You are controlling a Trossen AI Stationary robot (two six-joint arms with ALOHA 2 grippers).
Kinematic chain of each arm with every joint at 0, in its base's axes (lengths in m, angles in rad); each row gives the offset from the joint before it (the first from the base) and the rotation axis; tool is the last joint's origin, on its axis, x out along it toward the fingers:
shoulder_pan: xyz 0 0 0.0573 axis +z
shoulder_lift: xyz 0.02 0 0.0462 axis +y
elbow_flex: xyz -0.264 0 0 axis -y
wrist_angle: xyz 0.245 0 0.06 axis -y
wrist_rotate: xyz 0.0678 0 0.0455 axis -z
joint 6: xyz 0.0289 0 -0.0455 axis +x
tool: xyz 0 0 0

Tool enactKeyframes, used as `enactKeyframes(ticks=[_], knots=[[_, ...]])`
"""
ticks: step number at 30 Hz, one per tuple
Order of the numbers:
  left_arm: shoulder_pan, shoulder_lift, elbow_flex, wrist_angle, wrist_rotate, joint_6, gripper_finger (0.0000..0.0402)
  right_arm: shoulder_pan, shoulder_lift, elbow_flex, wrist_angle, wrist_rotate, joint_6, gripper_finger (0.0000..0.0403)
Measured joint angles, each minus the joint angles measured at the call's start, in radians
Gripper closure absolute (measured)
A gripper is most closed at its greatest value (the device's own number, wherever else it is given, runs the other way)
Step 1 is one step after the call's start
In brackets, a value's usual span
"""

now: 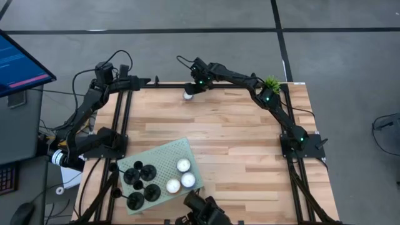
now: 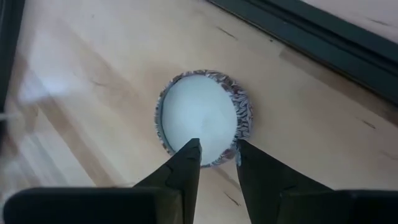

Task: Stock candles on shelf
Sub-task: Put the red scented candle on the shelf

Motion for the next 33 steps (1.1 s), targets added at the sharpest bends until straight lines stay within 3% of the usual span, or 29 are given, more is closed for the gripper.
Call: enactKeyframes(ticks=[5,14,21,25,33], knots=[[0.0,0.0,0.0,0.006,0.0,0.0,0.0394,-0.001,-0.005,0.015,-0.058,-0.006,-0.09,0.0306],[0.0,0.0,0.0,0.014,0.0,0.0,0.0393,-0.001,-0.033,0.078,-0.294,0.013,-0.41,0.0305],[0.0,0.0,0.0,0.021,0.0,0.004,0.0395,0.031,-0.062,0.083,-0.411,0.305,-0.829,0.0305],[0.0,0.0,0.0,0.023,-0.001,0.008,0.0395,0.065,-0.062,0.083,-0.395,0.35,-1.072,0.0305],[0.0,0.0,0.0,0.022,-0.003,0.011,0.0394,0.086,-0.063,0.084,-0.276,0.413,-1.225,0.0279]])
